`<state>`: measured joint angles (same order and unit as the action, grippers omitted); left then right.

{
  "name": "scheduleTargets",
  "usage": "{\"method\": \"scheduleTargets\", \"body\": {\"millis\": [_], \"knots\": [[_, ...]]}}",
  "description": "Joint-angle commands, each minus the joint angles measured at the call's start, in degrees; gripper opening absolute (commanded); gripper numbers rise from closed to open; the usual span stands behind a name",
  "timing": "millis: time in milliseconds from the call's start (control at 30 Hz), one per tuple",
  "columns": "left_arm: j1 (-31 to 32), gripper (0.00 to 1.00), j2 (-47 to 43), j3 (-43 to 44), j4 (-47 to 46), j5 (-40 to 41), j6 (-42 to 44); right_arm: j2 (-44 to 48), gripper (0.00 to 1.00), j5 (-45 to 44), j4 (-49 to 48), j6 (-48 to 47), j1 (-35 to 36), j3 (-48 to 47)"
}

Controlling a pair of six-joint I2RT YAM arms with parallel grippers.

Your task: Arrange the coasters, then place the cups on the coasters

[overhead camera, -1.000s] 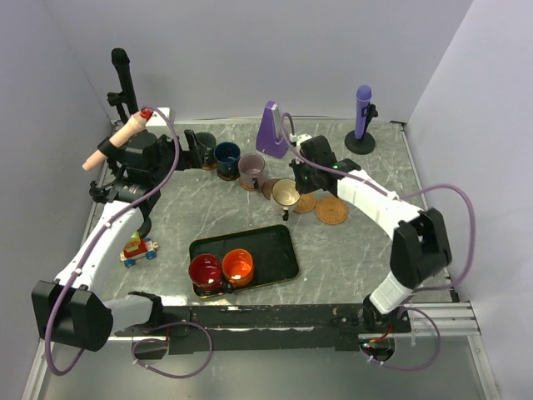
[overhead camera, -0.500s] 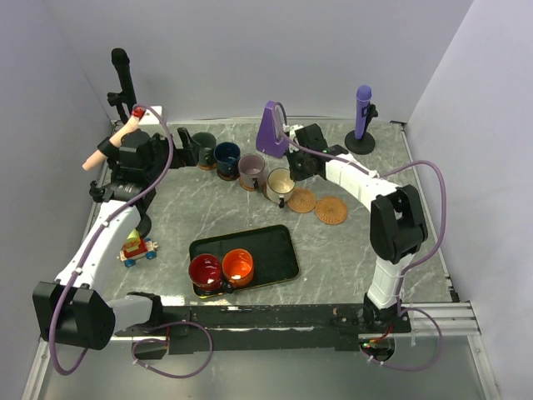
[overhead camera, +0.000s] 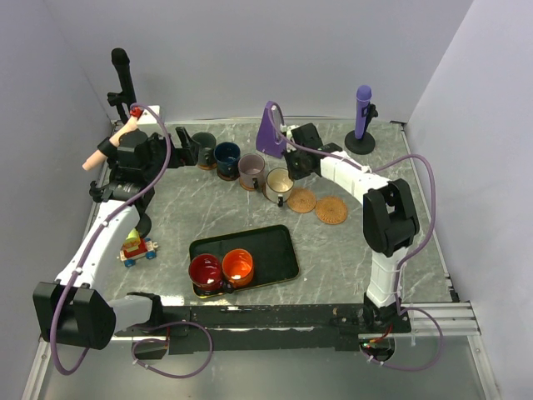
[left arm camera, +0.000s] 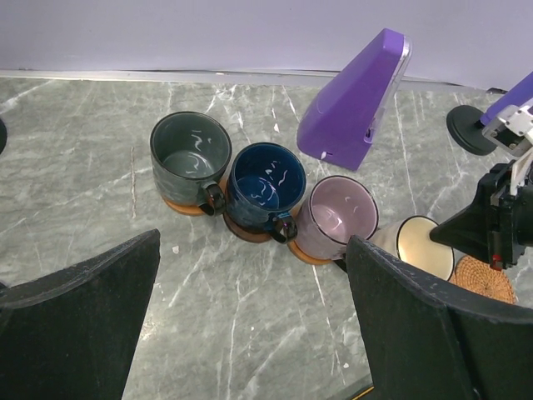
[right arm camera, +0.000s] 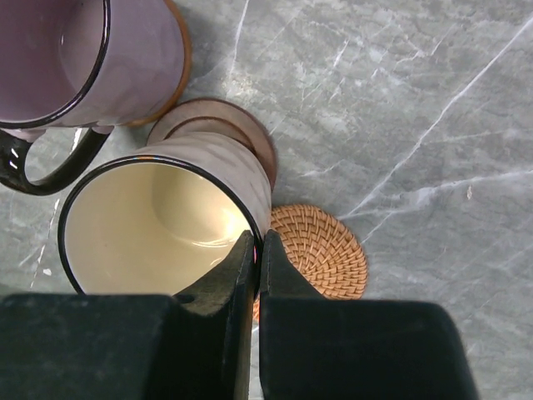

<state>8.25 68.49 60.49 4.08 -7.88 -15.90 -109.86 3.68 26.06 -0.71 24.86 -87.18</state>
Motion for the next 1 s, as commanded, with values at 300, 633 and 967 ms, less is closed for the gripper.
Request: {"method": "scheduleTargets", "body": {"millis": [300,633,967], "knots": [[-0.96,0.97,-0.11,1.56,-2.76,-2.31,-1.15,-1.05,0.00,0.01,-3.04,0.62,0.01,-5.72],[-1.31,0.97,-0.29,1.56,-2.84,-2.58,-1.33,-3.60,0.00,-0.61,-1.63,0.62,0.27,-8.98],[-1.75,0.97,-0.28,1.39,-2.93,-3.28,-1.77,-4.92,0.00,-2.01,-0.40,0.62,0.36,-9.94]]}}
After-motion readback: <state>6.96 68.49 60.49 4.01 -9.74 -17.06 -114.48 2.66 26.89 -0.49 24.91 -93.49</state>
